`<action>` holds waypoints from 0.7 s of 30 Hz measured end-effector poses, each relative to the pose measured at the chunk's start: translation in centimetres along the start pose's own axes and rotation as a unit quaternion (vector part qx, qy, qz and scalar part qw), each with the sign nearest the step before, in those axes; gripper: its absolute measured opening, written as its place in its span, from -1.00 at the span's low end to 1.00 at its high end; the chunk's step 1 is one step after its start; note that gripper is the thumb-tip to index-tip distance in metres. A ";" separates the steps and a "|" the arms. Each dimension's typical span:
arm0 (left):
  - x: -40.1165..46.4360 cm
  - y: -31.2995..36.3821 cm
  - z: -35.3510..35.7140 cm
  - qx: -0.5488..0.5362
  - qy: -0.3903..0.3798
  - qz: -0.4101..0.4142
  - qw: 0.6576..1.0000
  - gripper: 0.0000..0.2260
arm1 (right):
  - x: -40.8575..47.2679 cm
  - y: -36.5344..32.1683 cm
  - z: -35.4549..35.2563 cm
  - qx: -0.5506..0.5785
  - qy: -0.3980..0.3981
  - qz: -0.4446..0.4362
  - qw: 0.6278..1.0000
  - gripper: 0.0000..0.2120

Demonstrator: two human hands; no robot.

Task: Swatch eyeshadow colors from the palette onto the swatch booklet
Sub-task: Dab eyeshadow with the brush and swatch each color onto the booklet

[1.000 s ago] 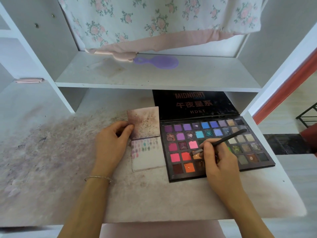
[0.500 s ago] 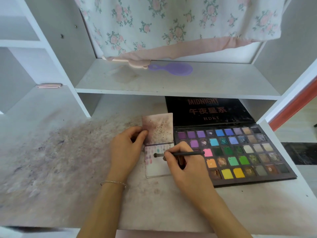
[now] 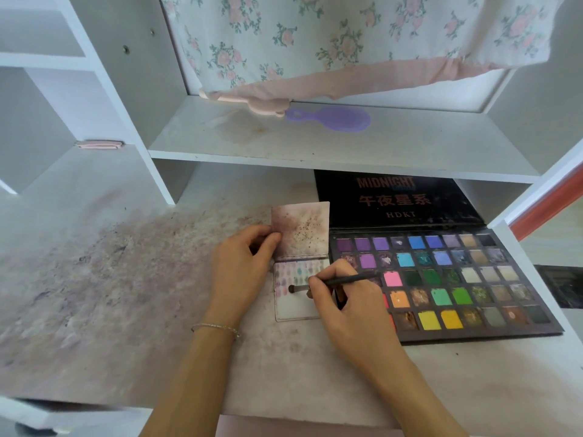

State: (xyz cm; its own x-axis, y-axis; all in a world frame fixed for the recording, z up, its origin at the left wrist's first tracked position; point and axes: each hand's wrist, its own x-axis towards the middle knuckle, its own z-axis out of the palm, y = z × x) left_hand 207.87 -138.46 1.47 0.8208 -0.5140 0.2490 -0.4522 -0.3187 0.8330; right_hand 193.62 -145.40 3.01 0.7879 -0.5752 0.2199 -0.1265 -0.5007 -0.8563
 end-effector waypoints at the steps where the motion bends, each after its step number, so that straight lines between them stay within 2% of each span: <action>1: 0.0 0.0 0.0 -0.002 0.000 -0.001 1.000 -0.93 | 0.0 0.0 0.0 0.000 -0.003 0.003 1.000 -0.69; 9: 0.0 0.0 0.0 0.005 0.002 0.002 1.000 -0.92 | 0.1 0.0 0.1 0.001 -0.010 0.010 1.000 -0.77; 21: 0.0 -0.1 0.0 0.015 0.003 0.006 1.000 -0.90 | 0.1 0.2 0.1 -0.003 -0.016 0.005 1.000 -0.74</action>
State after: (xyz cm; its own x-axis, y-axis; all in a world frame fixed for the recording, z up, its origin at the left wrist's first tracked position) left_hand 207.90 -138.43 1.42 0.8172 -0.5137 0.2614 -0.4722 -0.3367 0.8146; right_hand 193.73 -145.48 2.81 0.8054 -0.5592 0.1967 -0.1376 -0.4991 -0.8555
